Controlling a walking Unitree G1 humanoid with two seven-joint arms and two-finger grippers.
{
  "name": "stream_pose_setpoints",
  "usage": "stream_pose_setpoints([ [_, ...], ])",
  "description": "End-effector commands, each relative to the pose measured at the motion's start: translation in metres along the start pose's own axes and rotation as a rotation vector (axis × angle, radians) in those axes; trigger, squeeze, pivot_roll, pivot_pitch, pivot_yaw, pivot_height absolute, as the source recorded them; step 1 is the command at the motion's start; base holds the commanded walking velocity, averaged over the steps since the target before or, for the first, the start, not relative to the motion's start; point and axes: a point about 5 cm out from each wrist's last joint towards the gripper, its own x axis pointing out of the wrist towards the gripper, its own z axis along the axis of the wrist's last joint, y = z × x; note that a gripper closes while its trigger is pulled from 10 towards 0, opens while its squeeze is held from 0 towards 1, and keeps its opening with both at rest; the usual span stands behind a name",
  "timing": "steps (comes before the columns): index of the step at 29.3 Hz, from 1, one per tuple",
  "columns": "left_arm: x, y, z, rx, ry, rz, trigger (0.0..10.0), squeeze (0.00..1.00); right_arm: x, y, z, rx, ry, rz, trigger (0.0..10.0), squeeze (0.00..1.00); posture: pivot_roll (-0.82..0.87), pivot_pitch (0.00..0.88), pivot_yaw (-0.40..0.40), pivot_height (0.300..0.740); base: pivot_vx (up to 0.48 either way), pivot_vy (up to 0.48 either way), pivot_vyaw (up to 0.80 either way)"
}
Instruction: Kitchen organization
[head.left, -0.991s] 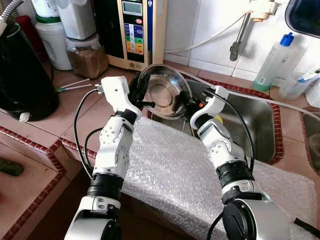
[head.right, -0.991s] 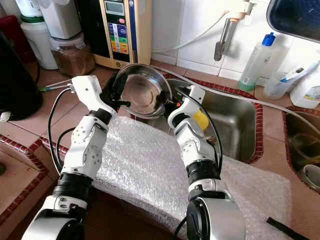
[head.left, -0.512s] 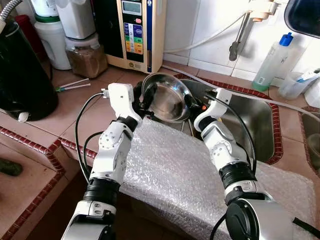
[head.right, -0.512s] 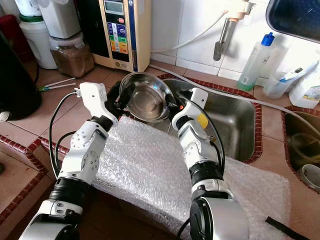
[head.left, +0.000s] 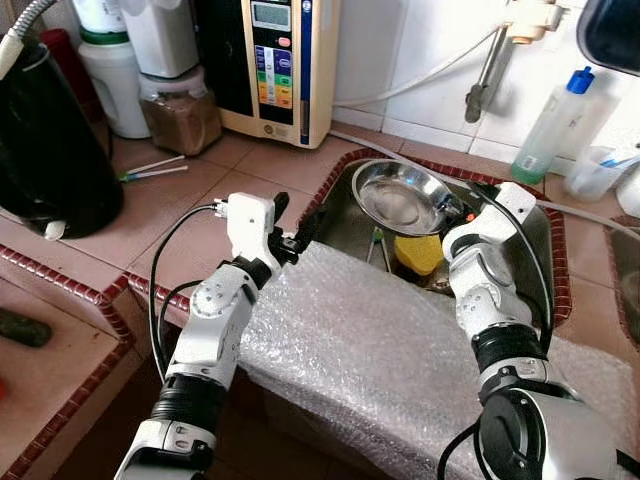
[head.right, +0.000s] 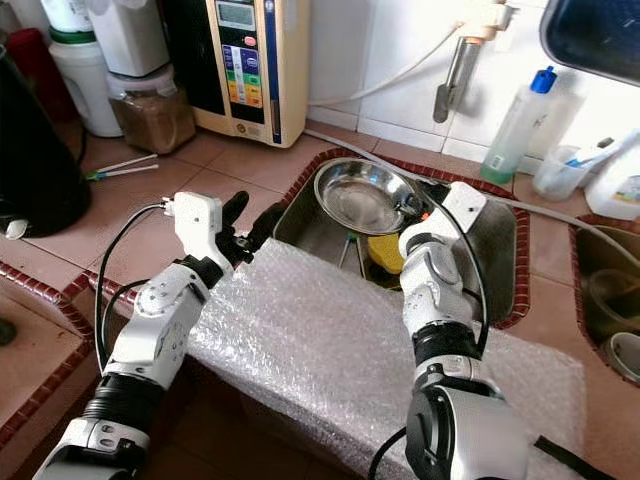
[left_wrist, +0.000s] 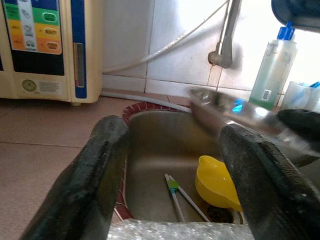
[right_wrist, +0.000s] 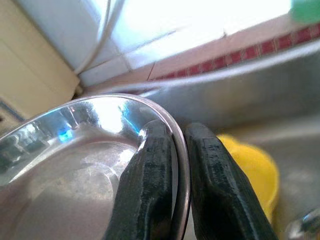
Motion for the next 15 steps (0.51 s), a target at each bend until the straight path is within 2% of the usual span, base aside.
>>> stream_pose_setpoints([
  [1,0.002,0.002,0.002,0.019,0.003,-0.003,10.0,1.0,0.003,0.004,0.007,0.001,-0.024,0.0,0.0,0.0,0.12,0.0,-0.016,0.74,0.0,0.0,0.0],
  [4,0.0,0.005,0.001,0.029,0.024,-0.016,10.0,1.0,0.004,-0.002,0.01,-0.039,-0.037,-0.037,0.0,0.0,0.13,0.0,-0.019,0.74,0.0,0.0,0.0],
  [5,-0.003,0.004,-0.001,0.04,0.043,-0.04,10.0,1.0,0.004,-0.01,0.012,-0.09,-0.039,-0.095,0.0,0.0,0.13,0.0,-0.019,0.74,0.0,0.0,0.0],
  [7,-0.004,0.004,-0.002,0.042,0.05,-0.048,10.0,1.0,0.004,-0.013,0.012,-0.106,-0.039,-0.114,0.0,0.0,0.13,0.0,-0.019,0.74,0.0,0.0,0.0],
  [9,-0.009,0.002,-0.008,0.074,0.095,-0.105,10.0,1.0,0.002,-0.032,0.013,-0.206,-0.022,-0.23,0.0,0.0,0.13,0.0,-0.019,0.74,0.0,0.0,0.0],
  [12,-0.015,0.0,-0.015,0.085,0.14,-0.144,10.0,1.0,-0.001,-0.048,0.013,-0.243,-0.015,-0.313,0.0,0.0,0.14,0.0,-0.016,0.74,0.0,0.0,0.0],
  [15,-0.018,-0.001,-0.019,0.091,0.162,-0.162,10.0,1.0,-0.003,-0.056,0.012,-0.269,-0.01,-0.345,0.0,0.0,0.13,0.0,-0.013,0.74,0.0,0.0,0.0],
])
